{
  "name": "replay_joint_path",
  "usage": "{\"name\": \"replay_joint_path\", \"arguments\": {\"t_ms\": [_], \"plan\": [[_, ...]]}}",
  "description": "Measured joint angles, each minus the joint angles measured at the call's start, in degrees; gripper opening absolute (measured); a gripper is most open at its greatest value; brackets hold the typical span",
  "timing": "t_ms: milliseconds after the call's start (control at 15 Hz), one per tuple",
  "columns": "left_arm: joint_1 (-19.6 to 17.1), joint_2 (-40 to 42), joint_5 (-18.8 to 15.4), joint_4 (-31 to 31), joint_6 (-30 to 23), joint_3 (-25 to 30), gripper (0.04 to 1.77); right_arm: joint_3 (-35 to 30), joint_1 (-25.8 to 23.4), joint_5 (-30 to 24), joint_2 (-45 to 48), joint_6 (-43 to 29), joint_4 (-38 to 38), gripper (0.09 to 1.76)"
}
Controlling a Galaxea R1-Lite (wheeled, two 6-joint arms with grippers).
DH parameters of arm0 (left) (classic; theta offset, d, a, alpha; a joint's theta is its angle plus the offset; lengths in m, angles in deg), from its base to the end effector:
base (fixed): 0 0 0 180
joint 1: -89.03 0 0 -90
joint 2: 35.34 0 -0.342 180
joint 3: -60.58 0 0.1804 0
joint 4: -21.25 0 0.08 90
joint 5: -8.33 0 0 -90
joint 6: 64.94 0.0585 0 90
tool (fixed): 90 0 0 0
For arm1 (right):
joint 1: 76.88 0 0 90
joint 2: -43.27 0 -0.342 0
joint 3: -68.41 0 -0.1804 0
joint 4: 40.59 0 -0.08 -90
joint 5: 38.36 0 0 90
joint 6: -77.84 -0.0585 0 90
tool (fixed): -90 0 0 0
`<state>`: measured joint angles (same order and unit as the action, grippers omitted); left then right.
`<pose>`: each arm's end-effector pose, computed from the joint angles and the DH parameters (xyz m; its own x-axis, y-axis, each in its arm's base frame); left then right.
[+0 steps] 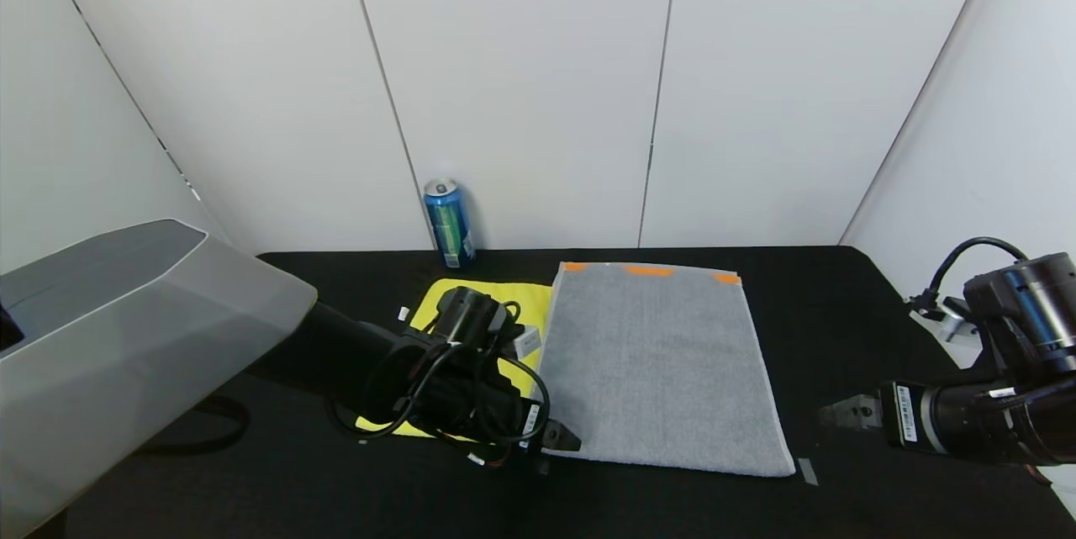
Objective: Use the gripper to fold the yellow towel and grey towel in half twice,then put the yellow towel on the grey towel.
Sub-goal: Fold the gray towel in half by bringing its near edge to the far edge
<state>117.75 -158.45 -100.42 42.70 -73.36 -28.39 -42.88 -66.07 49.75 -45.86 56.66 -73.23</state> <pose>0.3528 -0.2148 0.0735 0.3148 -0.5390 -0.7812 0.5018 0.7932 -0.3451 0.2423 0.0482 0.1683 0.5838 0.1450 -0.7988 0.0907 0.9661 0.2417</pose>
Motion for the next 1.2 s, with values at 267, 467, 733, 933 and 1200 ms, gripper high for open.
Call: {"name": "replay_joint_path", "arguments": {"t_ms": [267,467,733,933,1200], "plan": [[0.82,-0.2,-0.71,-0.02,-0.06,0.0,1.72,-0.44,-0.26,0.0,0.05,-0.06,0.06,1.71],[1.43,-0.18,-0.77,-0.05,-0.09,0.0,1.72,-0.63,-0.57,-0.02,0.05,-0.09,0.09,1.71],[1.6,-0.2,-0.79,-0.09,-0.09,0.0,1.72,-0.93,-0.88,0.0,0.02,-0.2,0.89,1.71],[1.6,-0.27,-0.77,-1.28,-0.17,0.16,1.37,-1.73,-0.8,-0.11,-0.16,-0.17,2.55,1.71],[1.65,-0.55,-0.77,-2.18,-0.16,0.61,0.86,-1.97,-0.8,-0.1,-0.35,-0.17,2.58,1.71]]}}
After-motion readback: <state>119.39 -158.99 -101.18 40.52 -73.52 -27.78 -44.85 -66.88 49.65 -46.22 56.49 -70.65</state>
